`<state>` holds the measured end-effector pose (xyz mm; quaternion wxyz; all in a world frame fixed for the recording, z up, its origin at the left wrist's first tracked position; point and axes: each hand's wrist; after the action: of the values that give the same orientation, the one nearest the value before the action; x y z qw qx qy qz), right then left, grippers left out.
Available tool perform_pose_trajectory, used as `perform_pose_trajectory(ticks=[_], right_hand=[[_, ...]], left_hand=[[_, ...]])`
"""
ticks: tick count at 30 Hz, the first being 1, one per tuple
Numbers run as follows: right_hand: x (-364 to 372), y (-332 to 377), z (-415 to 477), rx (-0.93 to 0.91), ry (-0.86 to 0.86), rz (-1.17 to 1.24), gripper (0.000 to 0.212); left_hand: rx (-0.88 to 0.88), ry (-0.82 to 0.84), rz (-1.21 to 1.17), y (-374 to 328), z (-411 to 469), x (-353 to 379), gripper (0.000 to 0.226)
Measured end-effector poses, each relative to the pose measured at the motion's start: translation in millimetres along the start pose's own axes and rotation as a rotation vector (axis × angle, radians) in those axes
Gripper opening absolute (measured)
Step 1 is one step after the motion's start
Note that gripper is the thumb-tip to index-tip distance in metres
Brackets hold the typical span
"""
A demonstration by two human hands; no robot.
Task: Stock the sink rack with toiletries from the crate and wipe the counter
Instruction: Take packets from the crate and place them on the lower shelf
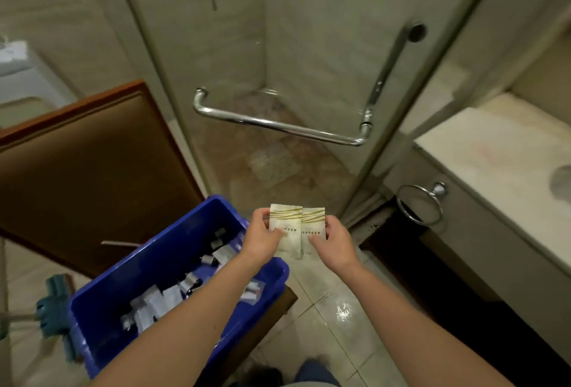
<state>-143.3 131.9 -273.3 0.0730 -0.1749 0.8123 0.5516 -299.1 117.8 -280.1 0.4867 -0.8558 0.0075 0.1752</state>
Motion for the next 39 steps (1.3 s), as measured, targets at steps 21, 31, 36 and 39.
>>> perform_pose_trajectory(ticks=[21,31,36,39], right_hand=[[-317,-103,-114,0.066,-0.43,0.214,0.029],[-445,-162,-184,0.088,-0.628,0.284,0.03],[-486,-190,-213,0.129,-0.74,0.315,0.026],[-502,-201,-221,0.153,-0.789,0.341,0.026]], left_hand=[[0.264,0.34,0.11,-98,-136,310,0.036],[0.332,0.511,0.176,-117,-204,456,0.037],[0.399,0.608,0.268,-128,-232,508,0.037],[0.433,0.652,0.318,-135,-241,530,0.038]])
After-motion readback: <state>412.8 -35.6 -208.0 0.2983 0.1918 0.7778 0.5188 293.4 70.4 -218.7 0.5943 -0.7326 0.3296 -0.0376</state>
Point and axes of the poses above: each hand's wrist, its own z-axis towards the middle knuckle, its own x-axis out of the palm, y = z × x, and after that the axes turned 7 degrees about z, right-handed
